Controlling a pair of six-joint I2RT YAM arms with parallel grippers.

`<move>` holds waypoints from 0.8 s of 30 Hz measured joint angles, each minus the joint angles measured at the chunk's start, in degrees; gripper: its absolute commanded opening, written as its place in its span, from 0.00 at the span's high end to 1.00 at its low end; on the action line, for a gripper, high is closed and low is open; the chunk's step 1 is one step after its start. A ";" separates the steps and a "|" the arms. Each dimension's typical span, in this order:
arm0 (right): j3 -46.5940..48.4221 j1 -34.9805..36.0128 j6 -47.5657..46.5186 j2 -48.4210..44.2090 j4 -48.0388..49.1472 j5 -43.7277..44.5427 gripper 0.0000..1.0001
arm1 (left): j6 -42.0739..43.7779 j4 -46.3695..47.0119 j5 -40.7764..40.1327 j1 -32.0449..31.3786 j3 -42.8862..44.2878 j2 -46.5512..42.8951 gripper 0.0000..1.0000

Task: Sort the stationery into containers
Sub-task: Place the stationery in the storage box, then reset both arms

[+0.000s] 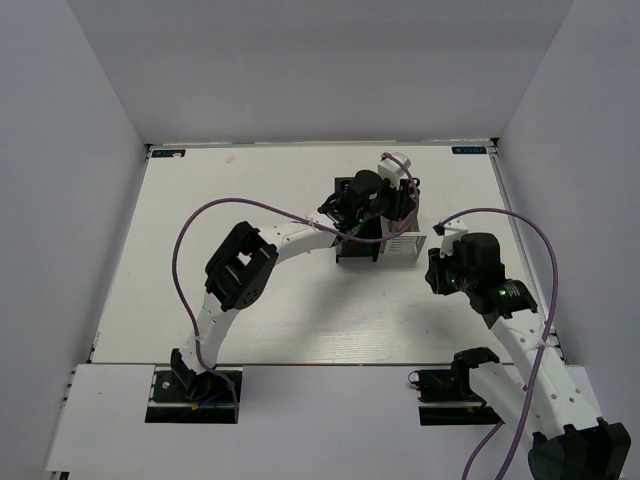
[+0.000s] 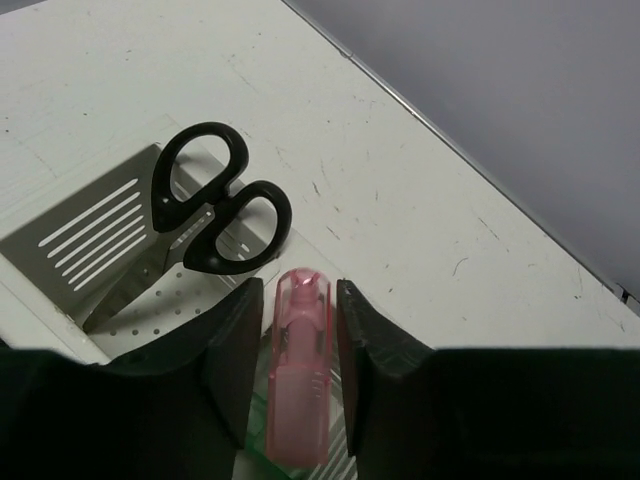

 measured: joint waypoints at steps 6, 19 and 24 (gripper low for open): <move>0.00 0.00 -0.02 0.00 0.00 -0.22 0.65 | 1.25 -1.27 -0.61 0.02 0.42 0.00 0.51; -0.87 0.00 -1.22 -2.16 0.24 -0.07 0.10 | 8.17 -10.99 -2.84 -3.93 1.40 -7.17 0.29; -0.94 0.00 -0.59 -1.29 1.14 3.61 0.10 | 6.12 -35.60 -15.17 -9.66 -0.98 -25.62 0.00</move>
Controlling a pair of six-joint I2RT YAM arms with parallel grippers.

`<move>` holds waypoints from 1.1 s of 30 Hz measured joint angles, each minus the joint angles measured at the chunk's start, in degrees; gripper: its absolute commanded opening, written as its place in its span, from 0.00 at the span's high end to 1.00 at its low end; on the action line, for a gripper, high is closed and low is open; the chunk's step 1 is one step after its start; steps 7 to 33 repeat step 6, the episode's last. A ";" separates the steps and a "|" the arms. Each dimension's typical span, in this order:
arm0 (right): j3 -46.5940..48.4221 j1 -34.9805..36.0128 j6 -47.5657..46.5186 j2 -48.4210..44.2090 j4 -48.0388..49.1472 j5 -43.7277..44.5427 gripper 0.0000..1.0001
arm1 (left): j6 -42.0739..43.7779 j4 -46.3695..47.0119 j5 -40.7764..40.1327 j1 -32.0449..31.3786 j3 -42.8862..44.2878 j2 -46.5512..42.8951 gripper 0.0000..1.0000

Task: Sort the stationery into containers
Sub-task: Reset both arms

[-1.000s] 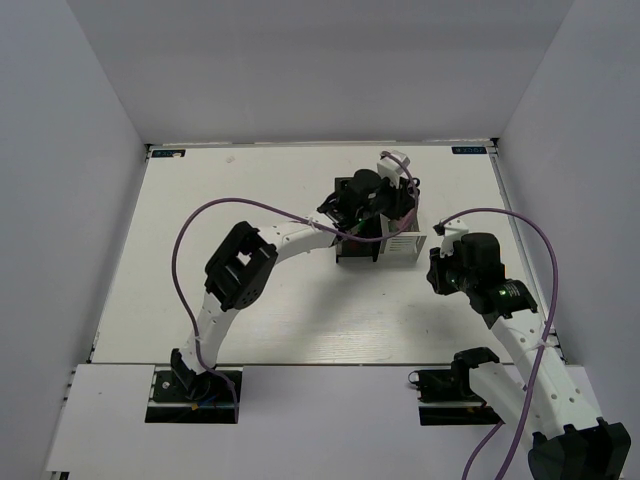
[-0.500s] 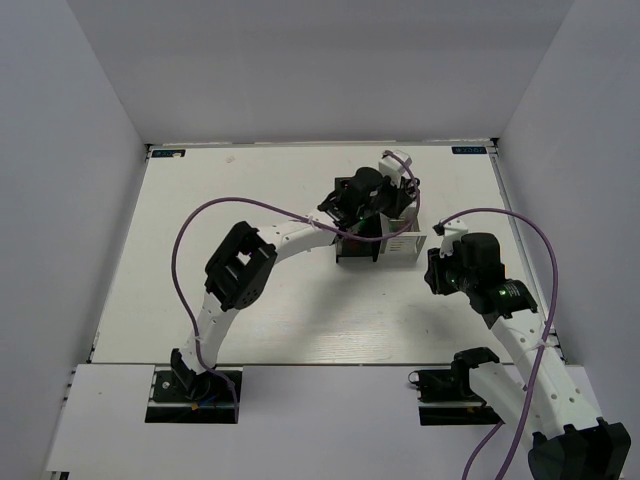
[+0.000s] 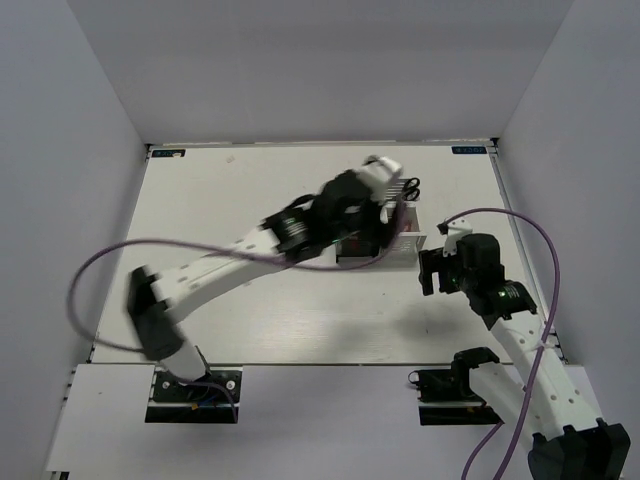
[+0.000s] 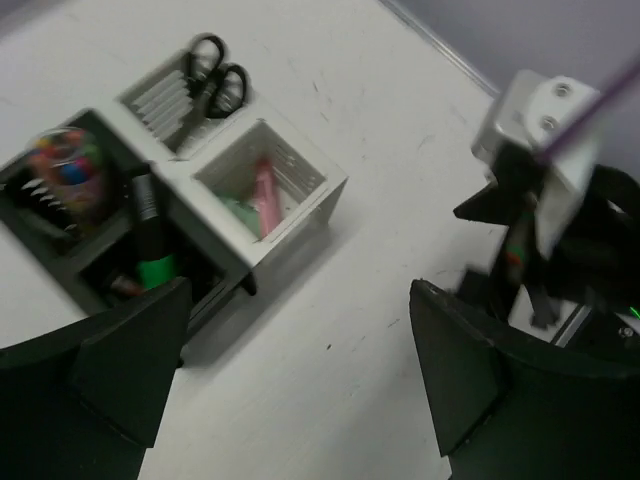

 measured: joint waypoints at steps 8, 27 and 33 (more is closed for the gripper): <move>0.02 0.17 3.28 1.84 0.50 5.05 0.10 | -3.65 -16.52 -8.79 3.26 -30.23 -40.74 0.00; 0.02 0.17 3.28 1.84 0.50 5.05 0.10 | -3.65 -16.52 -8.79 3.26 -30.23 -40.74 0.00; 0.02 0.17 3.28 1.84 0.50 5.05 0.10 | -3.65 -16.52 -8.79 3.26 -30.23 -40.74 0.00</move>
